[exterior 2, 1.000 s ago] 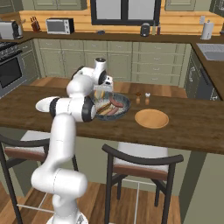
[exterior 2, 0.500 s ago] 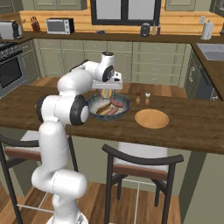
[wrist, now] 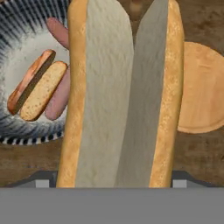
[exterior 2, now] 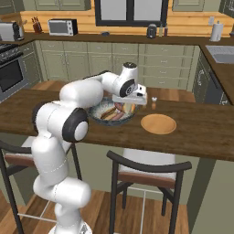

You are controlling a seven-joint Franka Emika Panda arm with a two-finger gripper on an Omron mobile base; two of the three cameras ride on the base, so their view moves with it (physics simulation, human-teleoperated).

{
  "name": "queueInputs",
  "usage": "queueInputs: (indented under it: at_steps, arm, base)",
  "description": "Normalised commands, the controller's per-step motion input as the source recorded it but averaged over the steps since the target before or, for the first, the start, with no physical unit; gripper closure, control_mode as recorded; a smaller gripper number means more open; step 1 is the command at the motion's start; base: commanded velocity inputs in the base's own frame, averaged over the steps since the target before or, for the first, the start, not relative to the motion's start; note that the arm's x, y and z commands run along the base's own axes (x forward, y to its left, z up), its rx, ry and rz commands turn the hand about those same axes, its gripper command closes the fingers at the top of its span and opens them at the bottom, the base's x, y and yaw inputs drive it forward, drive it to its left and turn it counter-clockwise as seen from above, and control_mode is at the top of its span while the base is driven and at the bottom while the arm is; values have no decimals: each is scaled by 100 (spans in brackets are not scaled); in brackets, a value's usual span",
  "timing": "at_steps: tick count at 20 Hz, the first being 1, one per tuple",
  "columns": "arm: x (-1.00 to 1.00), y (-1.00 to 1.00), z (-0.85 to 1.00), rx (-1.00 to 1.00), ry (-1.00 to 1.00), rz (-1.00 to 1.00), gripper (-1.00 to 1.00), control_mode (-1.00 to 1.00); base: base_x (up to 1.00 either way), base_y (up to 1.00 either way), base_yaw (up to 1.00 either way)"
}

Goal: Place one bun and one sausage from the bowl on each plate.

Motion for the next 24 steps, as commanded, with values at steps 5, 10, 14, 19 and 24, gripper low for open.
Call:
queueInputs:
  at_steps: [5,10,14,19,24]
  arm:
    - [-11,-99,0,0,7,-12,100,-100]
    - [39,-88,-10,0,19,-1,100,-100]
    - [56,-32,-27,0,15,0,100,-100]
    - [49,-11,-66,0,8,0,100,-100]
    - [47,-30,-39,5,2,0,100,-100]
  base:
    - [0,0,0]
    - [0,0,0]
    - [0,0,0]
    - [0,0,0]
    - [0,0,0]
